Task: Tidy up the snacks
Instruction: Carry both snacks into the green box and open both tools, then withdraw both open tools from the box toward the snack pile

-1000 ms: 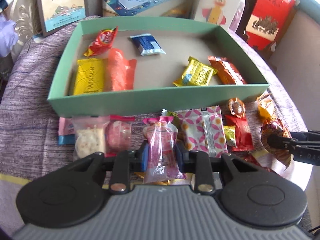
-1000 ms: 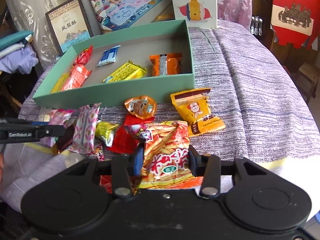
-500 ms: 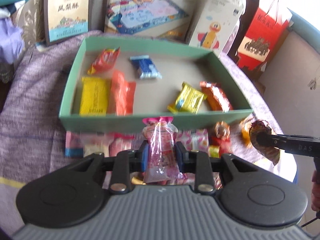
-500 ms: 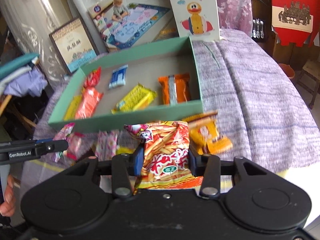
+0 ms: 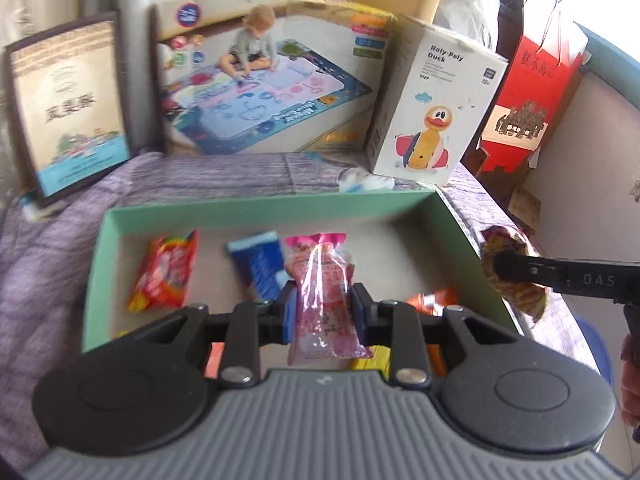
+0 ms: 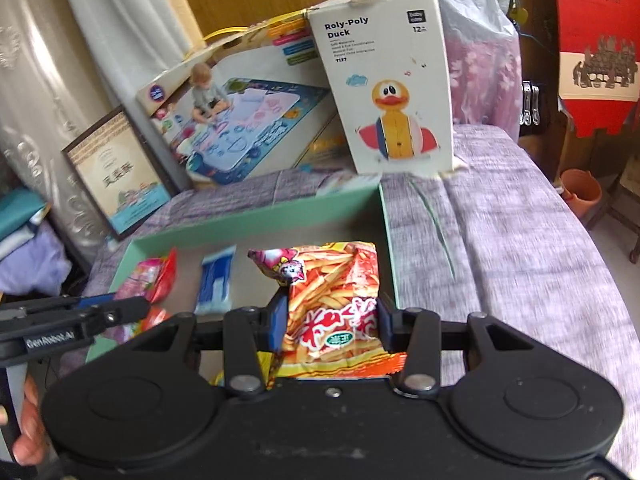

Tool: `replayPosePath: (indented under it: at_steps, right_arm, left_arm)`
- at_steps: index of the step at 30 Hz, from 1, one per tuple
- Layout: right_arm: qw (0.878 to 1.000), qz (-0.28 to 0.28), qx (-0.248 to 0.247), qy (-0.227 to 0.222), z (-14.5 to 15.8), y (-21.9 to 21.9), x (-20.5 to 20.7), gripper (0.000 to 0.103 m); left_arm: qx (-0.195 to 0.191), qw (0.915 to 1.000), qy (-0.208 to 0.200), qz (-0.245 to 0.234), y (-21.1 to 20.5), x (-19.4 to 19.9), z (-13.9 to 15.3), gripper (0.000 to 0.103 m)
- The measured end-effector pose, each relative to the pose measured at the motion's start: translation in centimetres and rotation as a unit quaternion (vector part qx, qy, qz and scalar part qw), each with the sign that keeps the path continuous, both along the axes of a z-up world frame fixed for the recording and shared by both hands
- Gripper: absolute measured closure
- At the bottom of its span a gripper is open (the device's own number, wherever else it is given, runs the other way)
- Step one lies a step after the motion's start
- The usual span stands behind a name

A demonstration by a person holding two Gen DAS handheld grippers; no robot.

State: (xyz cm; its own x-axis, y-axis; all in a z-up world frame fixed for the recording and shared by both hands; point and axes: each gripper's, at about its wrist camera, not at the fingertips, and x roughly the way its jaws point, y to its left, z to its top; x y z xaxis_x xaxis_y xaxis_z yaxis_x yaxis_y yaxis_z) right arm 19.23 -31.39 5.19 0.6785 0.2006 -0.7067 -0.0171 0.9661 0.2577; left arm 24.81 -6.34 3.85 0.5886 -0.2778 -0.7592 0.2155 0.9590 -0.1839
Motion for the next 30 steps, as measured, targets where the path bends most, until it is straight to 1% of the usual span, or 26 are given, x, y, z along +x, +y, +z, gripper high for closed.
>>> replayPosePath:
  at_steps: [4, 8, 9, 10, 11, 12, 13, 14, 15, 17, 19, 23, 26, 30]
  right_arm:
    - [1.0, -0.01, 0.007, 0.017, -1.2, 0.2, 4.0, 0.06]
    - [1.0, -0.012, -0.002, 0.026, -2.7, 0.5, 7.1, 0.06]
    - [1.0, -0.013, -0.003, 0.025, -3.0, 0.6, 7.7, 0.06]
    - [1.0, -0.012, -0.002, 0.023, -3.2, 0.6, 8.2, 0.057]
    - [1.0, -0.012, 0.001, 0.02, -3.3, 0.6, 8.7, 0.056]
    - [1.0, -0.011, 0.004, 0.019, -3.5, 0.7, 9.0, 0.047]
    - [1.0, -0.011, 0.004, 0.017, -3.5, 0.8, 9.2, 0.029]
    - [1.0, -0.012, 0.0, 0.011, -3.4, 1.0, 9.3, 0.02]
    - [1.0, -0.012, -0.003, 0.002, -3.2, 1.1, 9.0, 0.011]
    - [1.0, -0.003, 0.0, -0.009, -2.8, 1.2, 8.6, 0.007]
    - [1.0, 0.001, -0.003, -0.013, -2.4, 1.2, 8.0, 0.0]
    - [1.0, 0.003, -0.001, -0.012, -1.9, 1.1, 6.6, 0.0]
    - [1.0, 0.001, 0.004, -0.008, -1.6, 0.6, 4.9, 0.0]
    - [1.0, 0.004, -0.003, -0.007, -1.1, 0.6, 2.4, 0.0]
  left_arm:
    - [0.005, 0.9998, 0.018, 0.003, -1.7, 3.6, -2.1, 0.076]
    - [0.013, 0.9994, 0.033, 0.007, -2.9, 6.3, -4.2, 0.075]
    - [0.015, 0.9993, 0.035, 0.007, -3.1, 6.8, -4.6, 0.075]
    - [0.016, 0.9992, 0.037, 0.009, -3.3, 7.3, -4.9, 0.074]
    - [0.017, 0.999, 0.039, 0.012, -3.4, 7.7, -5.3, 0.069]
    - [0.022, 0.9987, 0.042, 0.017, -3.7, 8.1, -5.6, 0.053]
    - [0.03, 0.9984, 0.042, 0.022, -3.9, 8.3, -5.9, 0.042]
    - [0.039, 0.9981, 0.04, 0.025, -4.1, 8.4, -6.0, 0.023]
    - [0.045, 0.998, 0.035, 0.027, -4.1, 8.2, -6.0, 0.011]
    - [0.053, 0.9979, 0.026, 0.028, -4.1, 7.7, -5.8, 0.003]
    - [0.054, 0.9977, 0.026, 0.03, -4.0, 7.4, -5.5, 0.001]
    - [0.046, 0.998, 0.032, 0.029, -3.6, 6.2, -4.9, 0.0]
    - [0.046, 0.9981, 0.03, 0.027, -3.5, 4.7, -4.2, 0.0]
    - [0.046, 0.9983, 0.029, 0.024, -3.3, 2.3, -3.4, 0.0]
